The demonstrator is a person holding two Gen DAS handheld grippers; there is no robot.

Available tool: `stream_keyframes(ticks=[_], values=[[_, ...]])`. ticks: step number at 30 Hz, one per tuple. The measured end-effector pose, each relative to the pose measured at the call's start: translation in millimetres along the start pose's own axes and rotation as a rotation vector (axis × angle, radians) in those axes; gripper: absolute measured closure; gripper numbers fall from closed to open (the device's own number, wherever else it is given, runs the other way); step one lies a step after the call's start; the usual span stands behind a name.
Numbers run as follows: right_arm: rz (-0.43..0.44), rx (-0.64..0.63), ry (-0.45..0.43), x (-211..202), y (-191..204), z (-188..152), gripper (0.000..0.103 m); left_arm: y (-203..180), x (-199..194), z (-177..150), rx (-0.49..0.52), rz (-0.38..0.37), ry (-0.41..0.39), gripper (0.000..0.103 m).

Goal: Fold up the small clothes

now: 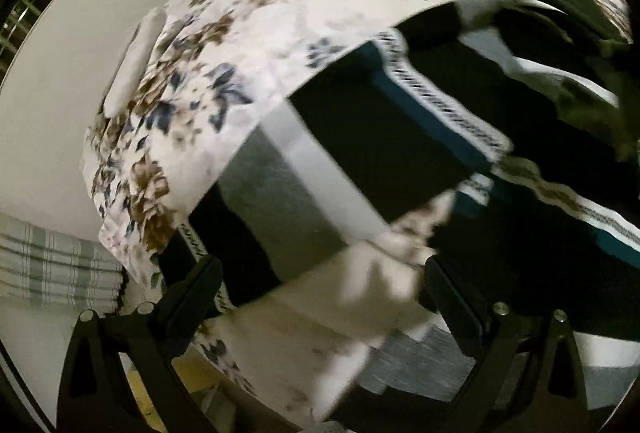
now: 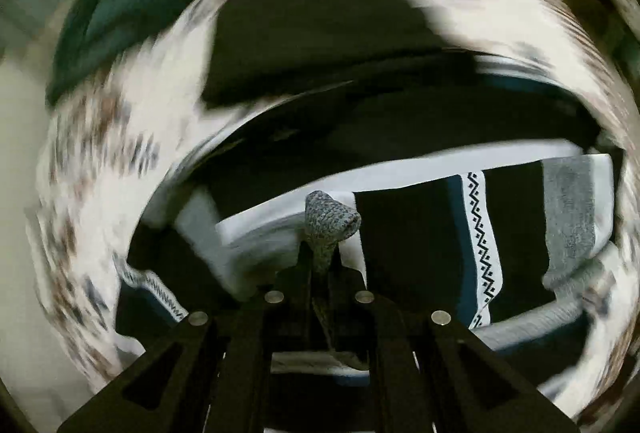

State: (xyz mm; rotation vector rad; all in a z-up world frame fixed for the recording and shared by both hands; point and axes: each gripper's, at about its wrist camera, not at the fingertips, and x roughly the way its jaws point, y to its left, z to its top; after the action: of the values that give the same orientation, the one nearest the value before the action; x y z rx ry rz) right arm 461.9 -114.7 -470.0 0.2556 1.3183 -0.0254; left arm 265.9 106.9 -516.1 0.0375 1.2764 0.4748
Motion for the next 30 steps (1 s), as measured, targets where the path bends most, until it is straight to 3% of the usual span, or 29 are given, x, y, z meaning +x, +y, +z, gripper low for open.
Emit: stream_keyframes(ticks=[2,6,8,9,10,13,17,20,24,30], values=[[-0.029,-0.069,0.041,35,36,-2,0.097,12,6,2,-0.02,0.001,-0.002,0.0],[-0.085,-0.099,0.135,83,56,-11,0.093,34,15,4,-0.06,0.0,0.006,0.0],[-0.018,-0.04,0.188,87,43,-14,0.071,45,18,2,-0.079,-0.007,0.013,0.0],[0.055,-0.002,0.2,81,34,-16,0.051,55,20,-1,-0.091,-0.01,0.029,0.0],[0.107,0.025,0.199,73,26,-18,0.038,64,22,-3,-0.106,-0.018,0.045,0.0],[0.224,0.098,0.171,35,-10,-31,0.03,98,28,-16,-0.18,-0.065,0.097,0.0],[0.251,0.146,0.149,-5,-63,-56,0.029,148,41,-38,-0.308,-0.116,0.154,0.0],[0.18,0.17,0.174,-14,-94,-83,0.029,181,60,-57,-0.444,-0.167,0.192,0.0],[0.099,0.244,0.256,0,-134,-120,0.029,204,105,-79,-0.646,-0.308,0.285,0.0],[0.053,0.305,0.292,15,-148,-147,0.029,208,160,-97,-0.773,-0.285,0.362,0.013]])
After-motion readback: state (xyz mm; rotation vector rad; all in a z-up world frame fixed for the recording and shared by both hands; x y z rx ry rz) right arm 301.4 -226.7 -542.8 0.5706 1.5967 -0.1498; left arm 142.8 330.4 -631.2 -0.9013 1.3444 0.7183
